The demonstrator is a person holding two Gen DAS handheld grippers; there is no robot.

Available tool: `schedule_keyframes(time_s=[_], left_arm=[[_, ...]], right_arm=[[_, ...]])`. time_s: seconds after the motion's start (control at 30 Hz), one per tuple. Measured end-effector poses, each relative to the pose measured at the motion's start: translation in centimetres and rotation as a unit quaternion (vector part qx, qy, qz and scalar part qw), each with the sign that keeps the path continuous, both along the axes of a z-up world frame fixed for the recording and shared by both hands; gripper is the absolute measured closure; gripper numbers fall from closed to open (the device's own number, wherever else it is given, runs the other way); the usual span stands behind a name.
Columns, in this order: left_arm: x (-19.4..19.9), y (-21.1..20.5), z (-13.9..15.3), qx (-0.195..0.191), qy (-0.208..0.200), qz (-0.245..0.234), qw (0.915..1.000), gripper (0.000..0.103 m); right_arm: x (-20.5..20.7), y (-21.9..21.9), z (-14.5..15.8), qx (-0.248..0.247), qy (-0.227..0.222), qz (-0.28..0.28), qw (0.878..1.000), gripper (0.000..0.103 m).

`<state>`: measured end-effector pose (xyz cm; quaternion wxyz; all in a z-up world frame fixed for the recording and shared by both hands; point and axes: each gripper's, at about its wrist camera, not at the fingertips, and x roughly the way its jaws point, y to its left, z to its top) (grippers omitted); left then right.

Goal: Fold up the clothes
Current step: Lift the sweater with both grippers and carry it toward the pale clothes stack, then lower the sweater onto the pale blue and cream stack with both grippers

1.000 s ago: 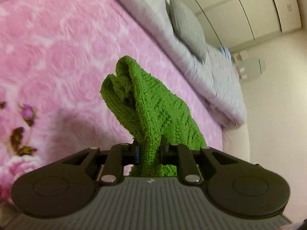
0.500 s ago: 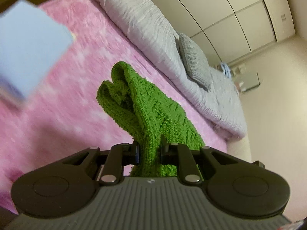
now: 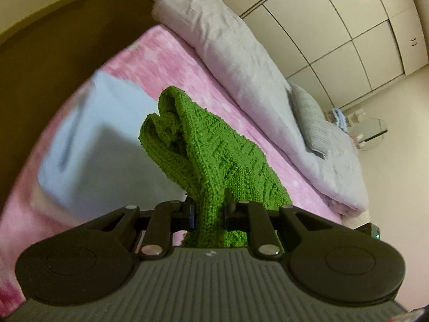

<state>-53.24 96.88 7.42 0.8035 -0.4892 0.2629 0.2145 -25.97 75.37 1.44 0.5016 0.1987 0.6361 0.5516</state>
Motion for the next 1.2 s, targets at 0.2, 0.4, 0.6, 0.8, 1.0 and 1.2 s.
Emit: schedule_keyframes(time_s=[0.2, 0.4, 0.6, 0.8, 1.0, 1.2], left_arm=[[1.0, 7.2, -2.3, 0.024, -0.007, -0.006, 0.9997, 0.089], [1.7, 10.6, -6.5, 0.011, 0.005, -0.01, 0.9999, 0.089], [2.2, 13.4, -11.0, -0.011, 0.025, -0.01, 0.9996, 0.089], [2.3, 12.9, -11.2, 0.006, 0.048, -0.026, 0.9985, 0.088], [0.9, 11.7, -9.8, 0.018, 0.081, 0.014, 0.9964, 0.085], [-1.5, 6.8, -4.2, 0.08, 0.102, 0.03, 0.9911, 0.09]], right_arm=[[-0.4, 6.5, -2.2, 0.025, -0.03, -0.007, 0.999, 0.068], [-0.3, 10.3, -5.2, 0.028, -0.053, -0.025, 0.998, 0.068], [-0.4, 12.5, -11.0, -0.03, -0.032, -0.022, 0.999, 0.065], [-0.1, 11.8, -10.4, -0.045, -0.031, -0.02, 0.998, 0.064], [0.0, 12.2, -9.1, -0.11, -0.071, 0.005, 0.991, 0.049], [-2.6, 10.1, -2.0, -0.111, -0.275, 0.041, 0.954, 0.05]])
